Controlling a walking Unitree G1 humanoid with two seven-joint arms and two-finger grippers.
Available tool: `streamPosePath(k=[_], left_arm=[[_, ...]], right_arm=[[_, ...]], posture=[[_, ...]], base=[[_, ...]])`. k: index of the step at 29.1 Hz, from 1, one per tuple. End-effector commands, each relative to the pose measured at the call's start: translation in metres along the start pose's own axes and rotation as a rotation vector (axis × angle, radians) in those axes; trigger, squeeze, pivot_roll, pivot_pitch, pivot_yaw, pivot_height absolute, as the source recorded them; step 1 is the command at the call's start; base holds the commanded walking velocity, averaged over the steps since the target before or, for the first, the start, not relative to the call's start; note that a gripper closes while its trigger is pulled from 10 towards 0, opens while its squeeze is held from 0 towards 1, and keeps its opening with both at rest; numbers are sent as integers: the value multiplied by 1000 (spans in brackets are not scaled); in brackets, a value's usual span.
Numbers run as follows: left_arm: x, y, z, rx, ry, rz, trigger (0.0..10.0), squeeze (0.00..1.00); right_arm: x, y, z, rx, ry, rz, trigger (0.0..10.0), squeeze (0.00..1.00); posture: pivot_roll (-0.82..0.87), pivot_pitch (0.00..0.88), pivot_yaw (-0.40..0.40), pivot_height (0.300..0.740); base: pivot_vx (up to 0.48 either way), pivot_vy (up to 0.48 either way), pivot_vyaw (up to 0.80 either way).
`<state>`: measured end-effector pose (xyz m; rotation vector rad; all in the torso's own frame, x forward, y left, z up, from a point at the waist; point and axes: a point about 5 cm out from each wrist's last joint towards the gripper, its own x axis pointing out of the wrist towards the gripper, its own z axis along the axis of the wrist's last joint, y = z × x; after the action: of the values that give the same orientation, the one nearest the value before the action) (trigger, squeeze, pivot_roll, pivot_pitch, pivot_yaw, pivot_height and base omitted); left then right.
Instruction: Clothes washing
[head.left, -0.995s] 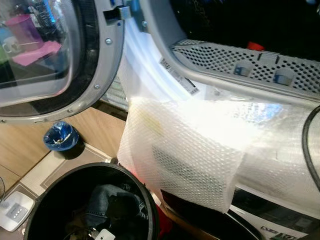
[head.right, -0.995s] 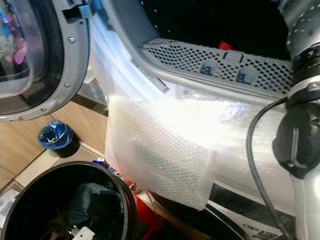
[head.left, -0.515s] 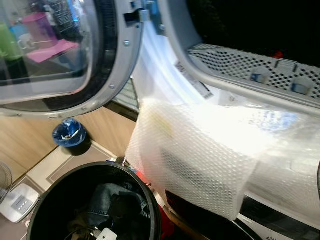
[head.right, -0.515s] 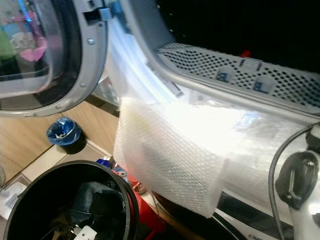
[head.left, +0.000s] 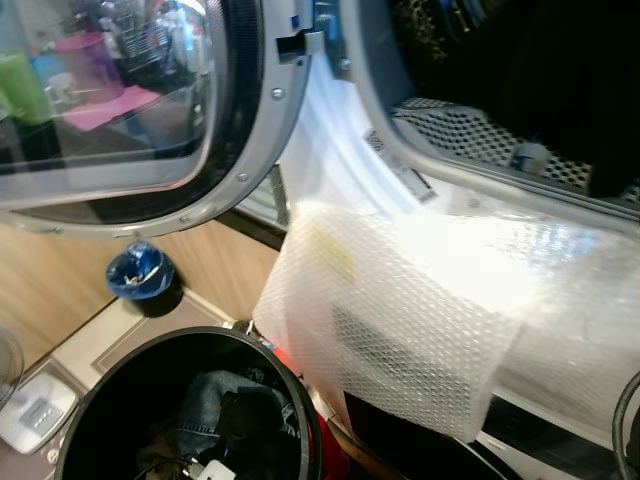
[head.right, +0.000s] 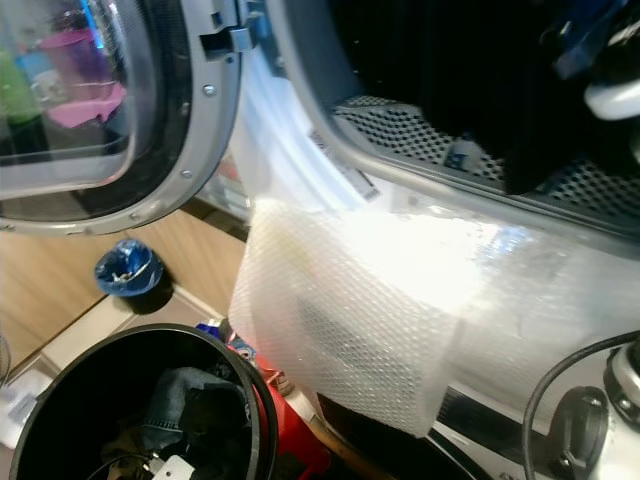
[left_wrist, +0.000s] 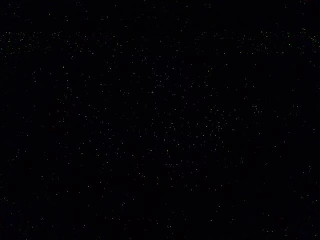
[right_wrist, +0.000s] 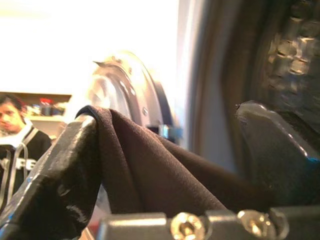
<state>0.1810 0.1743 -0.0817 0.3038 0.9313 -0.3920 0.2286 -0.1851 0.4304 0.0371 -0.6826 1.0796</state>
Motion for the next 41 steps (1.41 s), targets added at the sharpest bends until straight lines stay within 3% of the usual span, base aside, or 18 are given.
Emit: streamPosePath(k=[1, 3, 5, 6, 7, 8, 9, 11, 16, 18, 20, 28, 30, 32, 33, 35, 37, 41], left_arm=[[-2, -20, -21, 1, 73, -80, 10000, 0], [-1, -20, -20, 2, 71, -78, 10000, 0], [-1, -18, -17, 0, 65, -70, 10000, 0], [-1, -18, -17, 0, 65, -70, 10000, 0], [-1, -17, -17, -3, 62, -63, 10000, 0], [-1, -17, -17, -3, 62, -63, 10000, 0], [-1, -17, -17, -7, 59, -54, 10000, 0], [-1, -17, -17, -8, 59, -53, 10000, 0], [-1, -17, -17, -8, 59, -53, 10000, 0], [-1, -19, -18, -9, 59, -57, 10000, 0], [0, -20, -18, -7, 59, -64, 10000, 0], [0, -18, -16, 1, 60, -64, 10000, 0], [1, -19, -14, 7, 60, -69, 10000, 0], [2, -20, -12, 12, 58, -73, 10000, 0], [2, -20, -12, 12, 58, -73, 10000, 0], [3, -20, -9, 14, 52, -73, 10000, 0], [3, -19, -8, 13, 49, -69, 10000, 0], [2, -17, -8, 12, 49, -64, 10000, 0]], right_arm=[[6, 13, -1, -18, 28, 107, 10000, 0], [9, 6, -5, -40, 48, 97, 10000, 0], [19, -41, 0, -217, 50, -265, 10000, 0], [19, -41, 0, -217, 50, -265, 10000, 0], [20, -72, 11, -276, 20, -547, 10000, 0], [20, -72, 11, -276, 20, -547, 10000, 0], [-3, -111, 32, -325, -28, -1074, 10000, 0], [-12, -114, 35, -369, 0, -1146, 10000, 0], [-12, -114, 35, -369, 0, -1146, 10000, 0], [-10, -112, 22, -441, 79, -1130, 10000, 0], [-10, -106, 1, -434, 176, -1104, 10000, 0], [-9, -109, -13, -460, 320, -1078, 10000, 0], [5, -112, -23, -395, 343, -964, 10000, 0], [24, -112, -35, -241, 324, -825, 10000, 0], [24, -112, -35, -241, 324, -825, 10000, 0], [46, -116, -45, -126, 322, -715, 10000, 0], [59, -122, -43, -82, 291, -693, 10000, 0], [75, -132, -30, -18, 214, -766, 10000, 0]], posture=[[-155, 155, 73, 740], [-152, 149, 71, 740], [-141, 147, 66, 740], [-141, 147, 66, 740], [-141, 147, 66, 740], [-141, 147, 66, 740], [-144, 148, 63, 740], [-143, 147, 61, 740], [-143, 147, 61, 740], [-146, 150, 66, 740], [-146, 150, 66, 740], [-158, 141, 69, 740], [-170, 136, 72, 740], [-169, 130, 69, 740], [-169, 130, 69, 740], [-164, 128, 66, 740], [-158, 127, 63, 740], [-151, 130, 60, 740]], base=[[0, 0, 0], [0, 0, 0], [0, 0, 0], [0, 0, 0], [0, 0, 0], [0, 0, 0], [0, 0, 0], [0, 0, 0], [0, 0, 0], [0, 0, 0], [0, 0, 0], [0, 0, 0], [0, 0, 0], [0, 0, 0], [0, 0, 0], [0, 0, 0], [0, 0, 0], [0, 0, 0]])
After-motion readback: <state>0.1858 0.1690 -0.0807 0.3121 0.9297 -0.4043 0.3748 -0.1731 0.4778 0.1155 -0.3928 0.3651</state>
